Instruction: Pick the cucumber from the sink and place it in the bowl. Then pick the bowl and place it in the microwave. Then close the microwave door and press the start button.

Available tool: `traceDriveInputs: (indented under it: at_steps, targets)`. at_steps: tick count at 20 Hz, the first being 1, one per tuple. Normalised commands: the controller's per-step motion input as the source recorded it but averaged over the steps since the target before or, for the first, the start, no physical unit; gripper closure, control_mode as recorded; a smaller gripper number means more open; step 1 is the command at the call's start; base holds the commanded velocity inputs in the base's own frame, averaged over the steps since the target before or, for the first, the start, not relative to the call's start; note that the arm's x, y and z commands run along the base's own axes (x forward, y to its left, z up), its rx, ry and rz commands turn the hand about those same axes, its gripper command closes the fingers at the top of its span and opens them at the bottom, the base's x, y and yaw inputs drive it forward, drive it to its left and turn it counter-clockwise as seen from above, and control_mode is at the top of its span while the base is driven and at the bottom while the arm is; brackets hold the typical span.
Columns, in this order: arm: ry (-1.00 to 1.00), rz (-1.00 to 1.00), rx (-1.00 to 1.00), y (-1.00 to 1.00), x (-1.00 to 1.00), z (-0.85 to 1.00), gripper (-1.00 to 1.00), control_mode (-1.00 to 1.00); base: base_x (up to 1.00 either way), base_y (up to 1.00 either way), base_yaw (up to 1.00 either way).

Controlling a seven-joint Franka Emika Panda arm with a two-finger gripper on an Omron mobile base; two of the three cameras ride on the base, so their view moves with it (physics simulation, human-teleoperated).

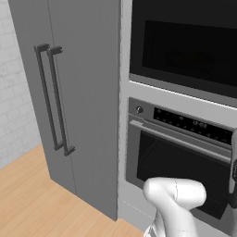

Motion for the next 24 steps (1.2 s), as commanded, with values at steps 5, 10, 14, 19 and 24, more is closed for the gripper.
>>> traceDriveInputs:
  at_steps: [5, 10, 14, 19, 24]
  targets:
    - [0.0, 0.0, 0.01, -0.07, 0.04, -0.02, 1.0, -1.0, 0.0, 0.0, 0.0]
    - [-0.05, -0.02, 0.0, 0.29, -0.16, -0.1, 1.0, -1.0, 0.0, 0.0, 0.0]
    - [-0.01, -0.04, 0.0, 0.14, 0.21, -0.01, 1.0, -1.0, 0.0, 0.0, 0.0]
    - [0.0, -0.02, 0.0, 0.0, 0.4, 0.0, 1.0, -1.0, 0.0, 0.0, 0.0]
    - [0.0, 0.0, 0.05, -0.29, 0.44, 0.0, 1.0, -1.0, 0.0, 0.0, 0.0]
